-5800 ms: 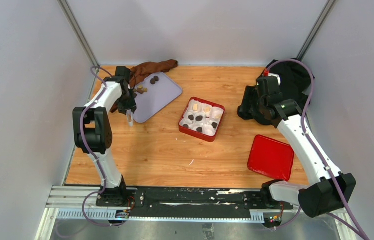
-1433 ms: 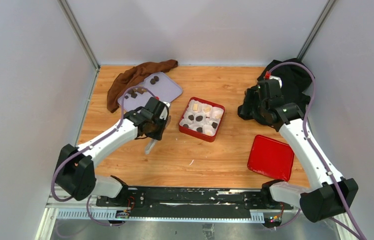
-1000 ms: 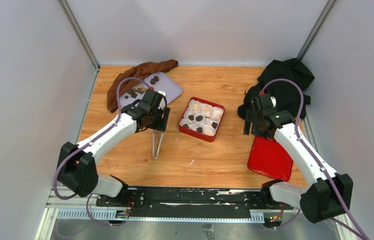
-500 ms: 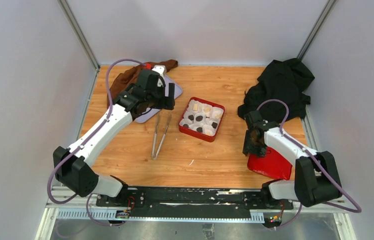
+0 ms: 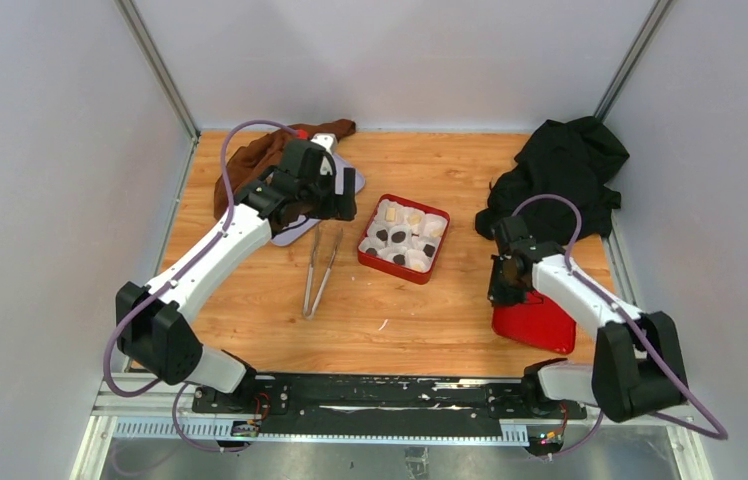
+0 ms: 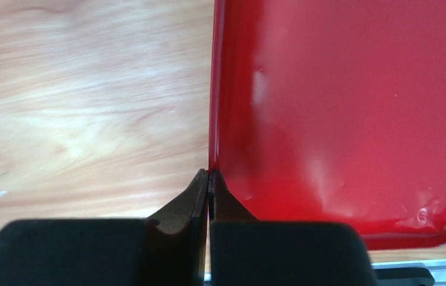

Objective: Pack the chocolate

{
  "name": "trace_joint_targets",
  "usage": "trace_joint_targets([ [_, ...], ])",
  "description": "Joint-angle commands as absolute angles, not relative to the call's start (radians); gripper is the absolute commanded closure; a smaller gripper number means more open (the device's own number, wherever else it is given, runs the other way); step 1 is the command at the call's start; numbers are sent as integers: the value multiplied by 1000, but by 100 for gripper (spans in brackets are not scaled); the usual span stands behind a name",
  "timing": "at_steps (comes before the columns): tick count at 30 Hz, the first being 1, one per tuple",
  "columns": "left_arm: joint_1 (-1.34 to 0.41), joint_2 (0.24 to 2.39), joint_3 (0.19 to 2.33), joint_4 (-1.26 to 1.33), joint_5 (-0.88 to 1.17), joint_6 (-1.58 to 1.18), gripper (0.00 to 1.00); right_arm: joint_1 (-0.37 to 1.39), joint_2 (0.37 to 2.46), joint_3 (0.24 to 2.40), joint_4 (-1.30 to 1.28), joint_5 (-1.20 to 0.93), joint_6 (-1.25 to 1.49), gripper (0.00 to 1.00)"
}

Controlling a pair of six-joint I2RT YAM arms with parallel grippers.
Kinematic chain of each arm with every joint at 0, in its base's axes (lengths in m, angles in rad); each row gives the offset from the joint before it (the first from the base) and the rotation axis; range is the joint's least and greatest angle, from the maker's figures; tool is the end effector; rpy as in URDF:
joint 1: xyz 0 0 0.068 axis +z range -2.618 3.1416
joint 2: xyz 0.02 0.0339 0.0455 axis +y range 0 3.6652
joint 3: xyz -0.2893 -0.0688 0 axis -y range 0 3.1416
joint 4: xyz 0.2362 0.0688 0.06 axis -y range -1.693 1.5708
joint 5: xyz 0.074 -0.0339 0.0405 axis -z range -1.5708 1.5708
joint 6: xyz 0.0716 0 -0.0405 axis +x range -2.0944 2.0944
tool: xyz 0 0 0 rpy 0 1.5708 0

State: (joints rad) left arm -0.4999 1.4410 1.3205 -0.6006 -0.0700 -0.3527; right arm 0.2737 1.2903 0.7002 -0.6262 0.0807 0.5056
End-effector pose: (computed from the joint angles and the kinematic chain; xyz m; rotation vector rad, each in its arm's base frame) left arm 0.2951 -0.1555 0.3355 0.1337 2.3126 -0.3594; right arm 0.2134 0.0539 0.1736 0.3419 2.7612 0.0854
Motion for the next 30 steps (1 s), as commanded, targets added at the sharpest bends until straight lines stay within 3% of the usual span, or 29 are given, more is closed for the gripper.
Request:
trace_joint_targets([
  [1, -497, 1436, 1347, -550, -26, -366, 4, 262, 1168, 837, -718, -138, 430, 100],
  [8, -494, 1538, 1536, -652, 288, -238, 0, 262, 1152, 1128, -732, -558, 366, 100],
  [15, -393, 1443, 1423, -438, 485, -307, 1, 262, 1174, 1314, -657, -770, 411, 100],
  [25, -344, 1385, 1315, -262, 586, -396, 1, 261, 1167, 1261, -199, -1017, 728, 100],
  [30, -328, 1343, 1235, -150, 717, -414, 5, 256, 1188, 1272, 4, -1064, 869, 100],
])
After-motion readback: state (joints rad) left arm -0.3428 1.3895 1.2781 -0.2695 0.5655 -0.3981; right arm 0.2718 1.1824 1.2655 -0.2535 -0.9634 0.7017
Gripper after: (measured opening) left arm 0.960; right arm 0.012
